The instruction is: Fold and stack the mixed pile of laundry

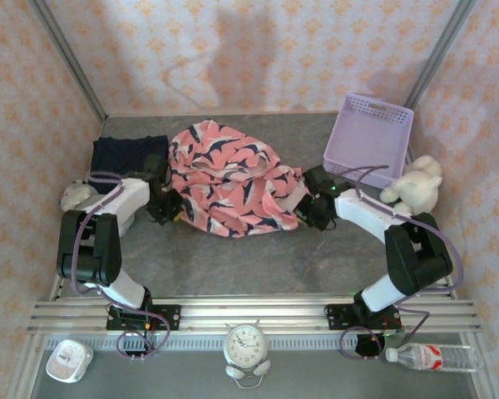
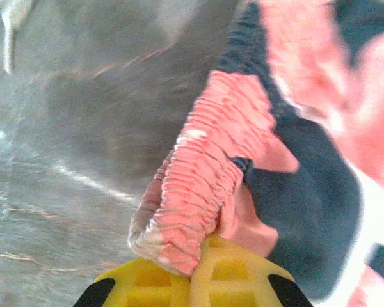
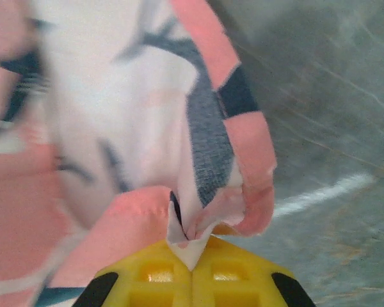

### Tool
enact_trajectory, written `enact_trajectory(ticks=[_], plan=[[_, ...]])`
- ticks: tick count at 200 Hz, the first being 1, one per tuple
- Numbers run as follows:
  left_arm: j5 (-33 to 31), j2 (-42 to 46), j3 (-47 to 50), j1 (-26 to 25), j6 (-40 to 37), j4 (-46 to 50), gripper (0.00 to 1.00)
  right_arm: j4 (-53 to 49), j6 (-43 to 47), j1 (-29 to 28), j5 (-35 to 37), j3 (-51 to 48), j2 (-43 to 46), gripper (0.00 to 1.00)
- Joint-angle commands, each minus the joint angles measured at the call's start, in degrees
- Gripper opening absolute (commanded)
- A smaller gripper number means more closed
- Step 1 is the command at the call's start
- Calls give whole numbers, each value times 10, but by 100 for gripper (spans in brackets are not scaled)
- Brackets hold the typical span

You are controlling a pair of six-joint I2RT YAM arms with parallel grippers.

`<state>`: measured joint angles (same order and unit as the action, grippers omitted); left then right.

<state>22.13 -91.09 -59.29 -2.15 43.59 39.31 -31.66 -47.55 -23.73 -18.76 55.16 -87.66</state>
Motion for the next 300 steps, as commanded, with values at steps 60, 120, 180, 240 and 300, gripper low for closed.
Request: enact_trajectory(ticks=[60, 120, 180, 240, 300], plan=[[102, -327, -1004, 23, -25, 221, 0, -105, 95, 104, -127, 709, -192, 0], [126, -149, -787, 42, -55, 109, 0, -41, 115, 115, -117, 549, -29, 0], [96, 138, 0, 5, -27, -2, 67, -14, -52, 113, -35, -85, 311, 85], [44, 88, -28, -14, -22, -14, 71, -29, 22, 103, -21, -53, 271, 77], [27, -63, -112, -119, 24, -87, 58, 7, 117, 49, -5, 147, -8, 57]])
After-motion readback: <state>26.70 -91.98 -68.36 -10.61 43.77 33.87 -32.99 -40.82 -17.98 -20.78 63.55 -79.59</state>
